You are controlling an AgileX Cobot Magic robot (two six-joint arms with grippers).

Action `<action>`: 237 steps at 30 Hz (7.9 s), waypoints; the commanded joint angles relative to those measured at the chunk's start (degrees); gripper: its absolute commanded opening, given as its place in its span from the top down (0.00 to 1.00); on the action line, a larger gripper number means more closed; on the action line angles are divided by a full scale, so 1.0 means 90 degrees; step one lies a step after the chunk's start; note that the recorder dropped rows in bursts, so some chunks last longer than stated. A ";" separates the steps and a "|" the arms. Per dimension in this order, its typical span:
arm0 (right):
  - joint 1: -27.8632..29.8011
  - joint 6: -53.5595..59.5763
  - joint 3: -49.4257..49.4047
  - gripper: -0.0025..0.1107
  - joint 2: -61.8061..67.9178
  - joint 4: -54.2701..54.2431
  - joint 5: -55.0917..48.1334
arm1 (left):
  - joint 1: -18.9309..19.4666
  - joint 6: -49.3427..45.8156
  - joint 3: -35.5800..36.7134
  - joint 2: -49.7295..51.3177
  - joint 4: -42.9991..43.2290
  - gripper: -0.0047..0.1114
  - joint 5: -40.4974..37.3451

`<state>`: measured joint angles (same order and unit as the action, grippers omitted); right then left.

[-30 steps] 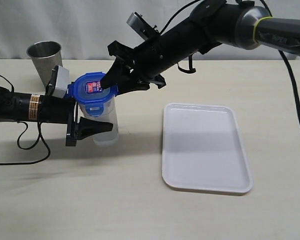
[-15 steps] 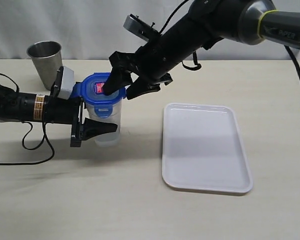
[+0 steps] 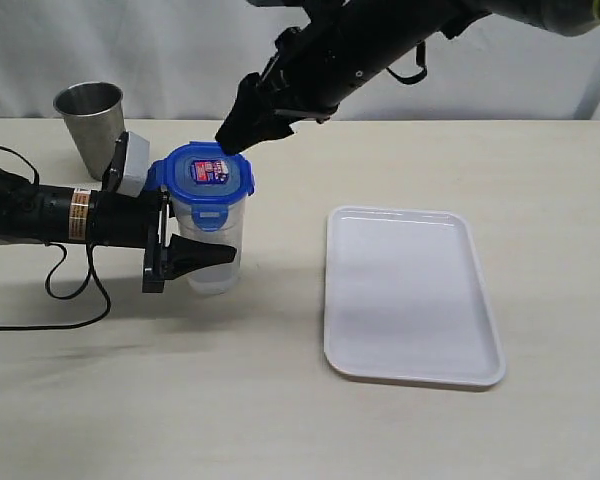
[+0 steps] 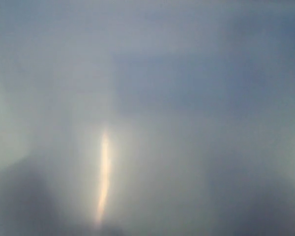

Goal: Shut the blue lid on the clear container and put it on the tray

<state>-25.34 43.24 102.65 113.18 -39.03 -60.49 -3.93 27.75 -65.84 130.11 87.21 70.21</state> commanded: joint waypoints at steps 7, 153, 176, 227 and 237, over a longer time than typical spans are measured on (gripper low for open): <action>-0.1601 0.0312 -0.0040 0.57 -0.0066 0.3682 0.0511 | -0.0015 0.0048 -0.0016 0.0023 0.0024 0.96 -0.0028; -0.1539 0.1320 -0.0399 0.74 0.0831 0.2862 0.0565 | -0.0389 -0.3508 -0.0016 0.0023 -0.0516 0.96 -0.0028; -0.1046 -0.4001 0.1099 0.60 0.0456 0.2877 0.0880 | -0.0381 -0.0102 -0.0016 0.0023 -0.1607 0.96 -0.0028; -0.1035 -0.3879 0.1069 0.94 0.1033 0.3149 0.0165 | 0.0129 -0.0280 -0.0016 0.0502 -0.1053 0.22 -0.0028; -0.1035 -0.3713 0.1069 0.94 0.1033 0.3176 0.0165 | -0.0185 -0.0419 -0.0016 0.0502 -0.1429 0.22 -0.0028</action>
<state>-34.84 9.21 112.61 121.42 -11.32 -56.13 -4.09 25.18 -66.18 134.50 76.53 69.92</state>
